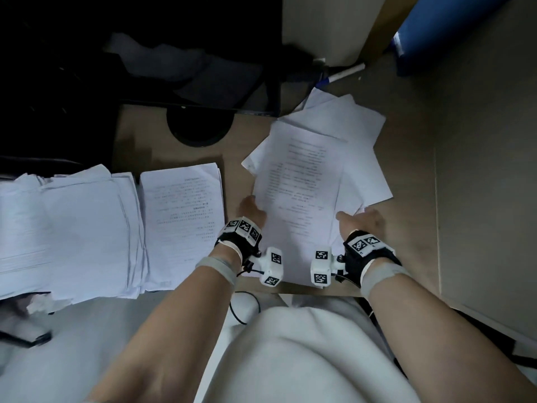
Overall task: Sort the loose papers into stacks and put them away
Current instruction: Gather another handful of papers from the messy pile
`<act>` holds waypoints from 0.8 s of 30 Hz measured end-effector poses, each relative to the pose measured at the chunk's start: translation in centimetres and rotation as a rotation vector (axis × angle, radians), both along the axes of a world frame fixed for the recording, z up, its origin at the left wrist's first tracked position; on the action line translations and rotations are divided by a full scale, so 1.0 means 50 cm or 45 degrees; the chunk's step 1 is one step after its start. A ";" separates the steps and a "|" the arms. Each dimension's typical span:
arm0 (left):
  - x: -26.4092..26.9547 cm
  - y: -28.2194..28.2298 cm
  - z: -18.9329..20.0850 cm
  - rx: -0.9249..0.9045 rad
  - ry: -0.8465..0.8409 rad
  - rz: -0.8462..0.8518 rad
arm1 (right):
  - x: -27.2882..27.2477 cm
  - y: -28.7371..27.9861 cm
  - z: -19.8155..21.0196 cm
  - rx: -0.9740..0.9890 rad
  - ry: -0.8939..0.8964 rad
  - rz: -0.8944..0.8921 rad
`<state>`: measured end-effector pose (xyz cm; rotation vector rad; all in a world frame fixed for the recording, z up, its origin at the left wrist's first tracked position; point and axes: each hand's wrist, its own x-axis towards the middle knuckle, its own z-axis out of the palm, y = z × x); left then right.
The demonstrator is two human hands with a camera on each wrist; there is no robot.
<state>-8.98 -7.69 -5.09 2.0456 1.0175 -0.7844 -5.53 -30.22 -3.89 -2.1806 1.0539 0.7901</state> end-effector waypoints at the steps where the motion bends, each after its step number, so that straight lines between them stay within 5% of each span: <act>1: -0.011 0.004 -0.001 0.042 0.004 0.059 | -0.007 0.007 -0.003 0.009 -0.015 -0.008; 5: -0.030 0.010 -0.010 0.095 -0.063 0.101 | -0.031 0.023 -0.012 0.028 -0.051 0.089; 12: -0.006 -0.001 0.004 -0.032 -0.112 0.225 | -0.034 0.059 -0.027 0.527 0.014 -0.003; 17: -0.021 0.003 0.002 -0.113 -0.152 0.215 | -0.044 0.082 -0.012 0.712 0.008 0.184; 24: -0.043 -0.001 0.011 -0.487 0.083 0.452 | 0.037 0.088 0.034 0.246 -0.212 0.595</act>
